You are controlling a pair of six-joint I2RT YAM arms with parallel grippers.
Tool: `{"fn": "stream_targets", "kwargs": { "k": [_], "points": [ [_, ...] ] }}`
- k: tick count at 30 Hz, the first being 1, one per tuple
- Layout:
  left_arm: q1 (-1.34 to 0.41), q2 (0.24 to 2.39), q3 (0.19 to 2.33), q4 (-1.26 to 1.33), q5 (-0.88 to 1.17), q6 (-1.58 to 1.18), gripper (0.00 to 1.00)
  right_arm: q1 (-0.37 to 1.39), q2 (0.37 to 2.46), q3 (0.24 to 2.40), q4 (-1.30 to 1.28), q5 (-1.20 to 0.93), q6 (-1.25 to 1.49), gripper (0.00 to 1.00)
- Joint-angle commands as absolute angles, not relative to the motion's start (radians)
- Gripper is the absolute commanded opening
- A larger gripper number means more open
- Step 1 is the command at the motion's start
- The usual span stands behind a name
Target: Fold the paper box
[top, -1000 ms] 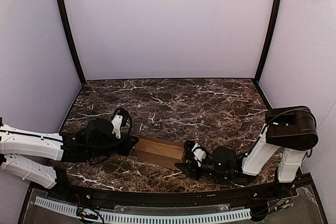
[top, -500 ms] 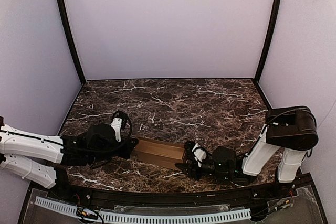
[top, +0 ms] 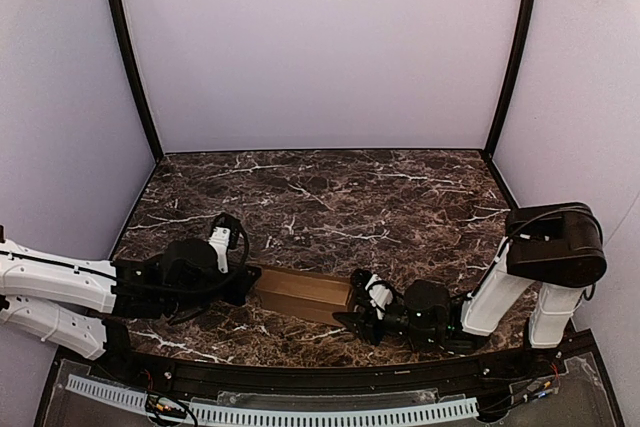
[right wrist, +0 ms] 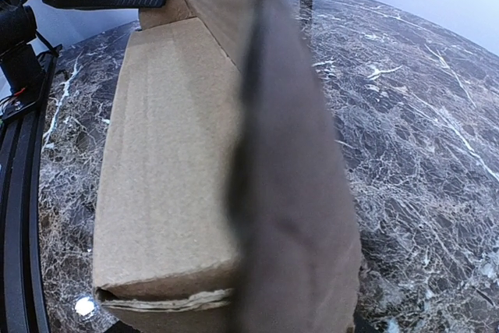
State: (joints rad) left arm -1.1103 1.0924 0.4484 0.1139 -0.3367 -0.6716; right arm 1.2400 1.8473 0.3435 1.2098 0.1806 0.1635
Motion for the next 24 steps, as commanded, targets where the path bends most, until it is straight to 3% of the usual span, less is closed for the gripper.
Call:
{"fn": "stream_targets", "kwargs": {
  "k": [1,9,24],
  "points": [
    [-1.124,1.158,0.368,-0.165,-0.298,-0.707,0.00,1.216,1.838,0.340,1.196,0.376,0.259,0.31],
    [-1.142,1.236,0.386,-0.166,-0.313,-0.723,0.00,1.217,1.792,0.330,1.183,0.388,0.253,0.43],
    [-1.146,1.236,0.441,-0.218,-0.361,-0.728,0.00,1.239,1.631,0.329,1.061,0.358,0.181,0.79]
  ]
}}
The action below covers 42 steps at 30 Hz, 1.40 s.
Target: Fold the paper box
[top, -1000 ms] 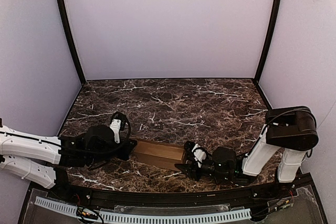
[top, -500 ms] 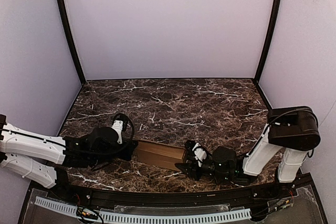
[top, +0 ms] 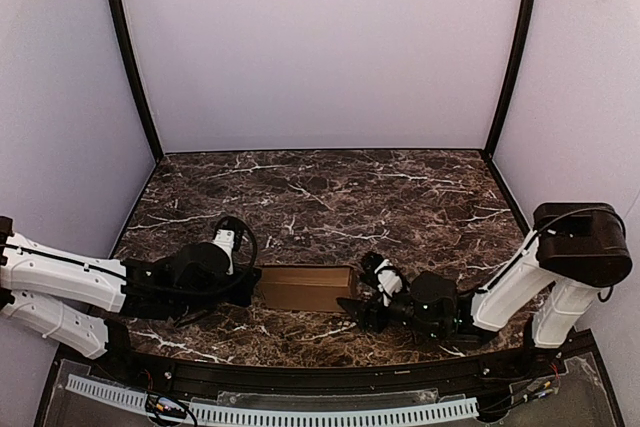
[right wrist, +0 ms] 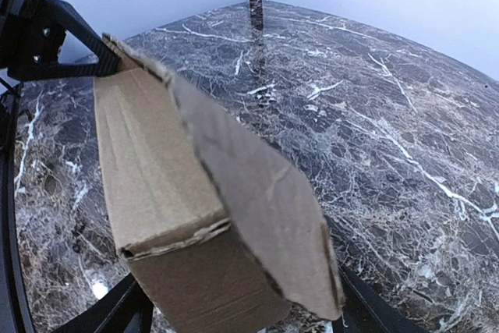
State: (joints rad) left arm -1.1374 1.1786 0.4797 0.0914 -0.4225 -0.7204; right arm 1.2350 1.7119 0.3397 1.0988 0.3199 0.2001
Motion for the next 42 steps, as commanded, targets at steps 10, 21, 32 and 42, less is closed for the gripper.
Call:
{"fn": "stream_targets", "kwargs": {
  "k": [10,21,32,42],
  "points": [
    [-1.147,1.267,0.494,-0.232,-0.370,-0.737,0.00,1.240,1.342,0.251,0.837,0.187,0.105,0.99],
    [-1.155,1.329,0.539,-0.241,-0.373,-0.782,0.00,1.229,0.902,0.391,0.122,0.231,0.144,0.99],
    [-1.188,1.364,0.581,-0.284,-0.393,-0.863,0.01,1.230,1.155,0.635,-0.183,0.327,0.251,0.74],
    [-1.229,1.384,0.598,-0.308,-0.415,-0.899,0.00,1.233,1.287,0.780,-0.246,0.381,0.210,0.42]
  ]
}}
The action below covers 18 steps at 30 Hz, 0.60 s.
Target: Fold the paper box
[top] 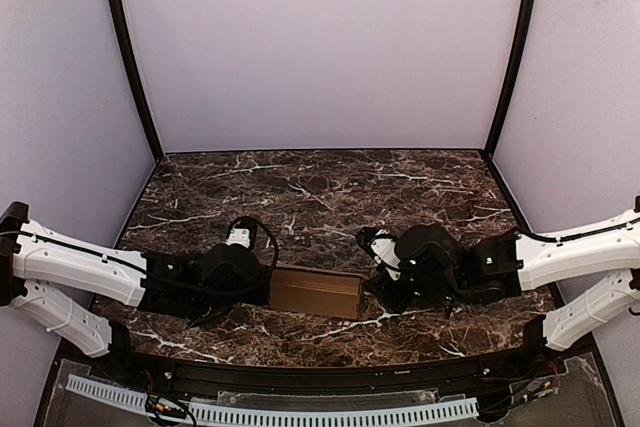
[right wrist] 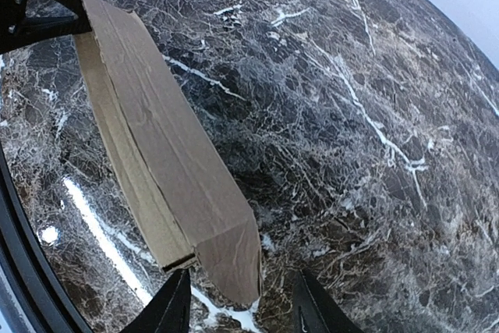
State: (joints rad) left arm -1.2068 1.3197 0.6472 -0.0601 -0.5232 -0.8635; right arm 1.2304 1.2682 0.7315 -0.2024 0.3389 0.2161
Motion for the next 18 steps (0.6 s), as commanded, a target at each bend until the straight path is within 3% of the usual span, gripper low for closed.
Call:
{"fn": "stream_targets", "kwargs": {
  "k": [1,3,11,16,18],
  "points": [
    [-1.230,1.383,0.601,-0.311,-0.417,-0.901,0.00,1.234,1.296,0.787,-0.250,0.382,0.206,0.40],
    [-1.234,1.380,0.606,-0.316,-0.421,-0.903,0.00,1.236,1.313,0.802,-0.262,0.385,0.204,0.33],
    [-1.238,1.377,0.617,-0.327,-0.421,-0.894,0.00,1.239,1.354,0.832,-0.293,0.395,0.207,0.26],
    [-1.239,1.383,0.625,-0.328,-0.421,-0.893,0.01,1.239,1.374,0.841,-0.298,0.399,0.210,0.13],
    [-1.238,1.384,0.627,-0.329,-0.421,-0.893,0.01,1.240,1.379,0.848,-0.302,0.399,0.210,0.03]
  ]
}}
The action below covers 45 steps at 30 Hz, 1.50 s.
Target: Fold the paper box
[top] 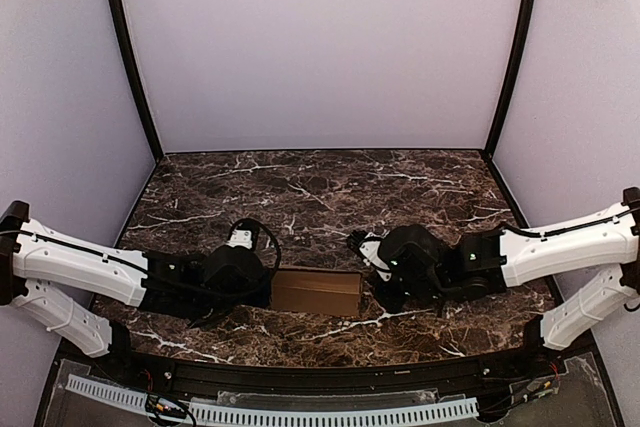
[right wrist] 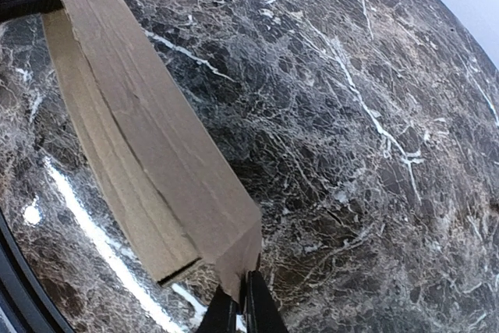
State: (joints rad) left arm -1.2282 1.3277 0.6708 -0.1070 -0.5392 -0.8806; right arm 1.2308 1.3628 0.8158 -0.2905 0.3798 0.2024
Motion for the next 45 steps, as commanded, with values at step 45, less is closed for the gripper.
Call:
{"fn": "stream_targets", "kwargs": {
  "k": [45],
  "points": [
    [-1.304,1.509,0.714,-0.365,-0.526,-0.882,0.00,1.055,1.272,0.778,-0.116,-0.141,0.913,0.00]
  ]
}}
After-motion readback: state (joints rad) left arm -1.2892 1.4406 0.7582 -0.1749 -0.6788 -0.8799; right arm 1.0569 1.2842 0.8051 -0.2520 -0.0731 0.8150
